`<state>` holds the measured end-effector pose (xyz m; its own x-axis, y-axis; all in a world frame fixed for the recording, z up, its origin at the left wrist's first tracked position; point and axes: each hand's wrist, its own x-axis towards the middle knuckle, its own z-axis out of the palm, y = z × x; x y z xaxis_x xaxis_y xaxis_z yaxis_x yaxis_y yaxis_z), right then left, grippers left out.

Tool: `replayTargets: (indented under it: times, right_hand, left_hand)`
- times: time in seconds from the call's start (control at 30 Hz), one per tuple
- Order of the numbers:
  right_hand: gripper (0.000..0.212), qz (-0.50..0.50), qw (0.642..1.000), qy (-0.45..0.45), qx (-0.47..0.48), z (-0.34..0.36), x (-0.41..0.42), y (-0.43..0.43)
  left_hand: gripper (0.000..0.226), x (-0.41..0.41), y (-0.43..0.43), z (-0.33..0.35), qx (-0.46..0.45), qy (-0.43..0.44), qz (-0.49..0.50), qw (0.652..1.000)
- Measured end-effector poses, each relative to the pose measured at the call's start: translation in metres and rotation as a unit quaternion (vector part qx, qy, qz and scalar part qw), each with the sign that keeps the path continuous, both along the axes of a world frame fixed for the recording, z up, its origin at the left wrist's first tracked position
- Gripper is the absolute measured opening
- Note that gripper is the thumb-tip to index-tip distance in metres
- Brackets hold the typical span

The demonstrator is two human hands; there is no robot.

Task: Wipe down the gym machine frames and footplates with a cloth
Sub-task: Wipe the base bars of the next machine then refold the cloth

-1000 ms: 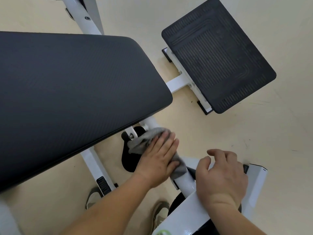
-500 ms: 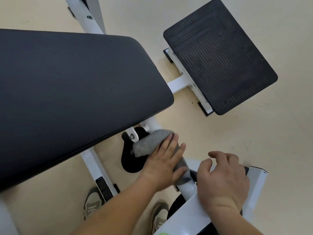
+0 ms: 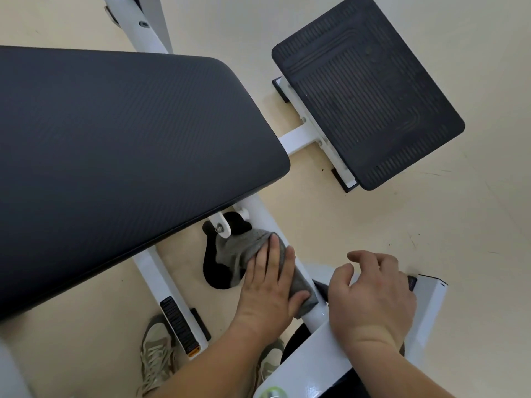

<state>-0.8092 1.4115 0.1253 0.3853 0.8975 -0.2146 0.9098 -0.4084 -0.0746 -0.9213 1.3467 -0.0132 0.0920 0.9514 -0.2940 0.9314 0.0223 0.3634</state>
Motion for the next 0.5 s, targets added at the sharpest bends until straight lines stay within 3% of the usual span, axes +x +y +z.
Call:
replayTargets:
  times: [0.27, 0.37, 0.5]
  right_hand:
    - [0.031, 0.001, 1.0, 0.003, 0.004, 0.0, 0.0, 0.001]
    - [0.034, 0.002, 1.0, 0.004, -0.004, 0.0, 0.001, 0.001]
    - [0.033, 0.001, 1.0, 0.007, 0.007, 0.0, 0.0, 0.0]
  left_hand:
    - [0.099, -0.01, 0.038, 0.015, 0.025, 0.033, 0.05, 0.998]
    - [0.091, -0.001, 0.026, 0.009, 0.016, -0.022, 0.089, 0.996]
    - [0.092, 0.024, -0.01, -0.002, -0.042, -0.176, 0.166, 0.969]
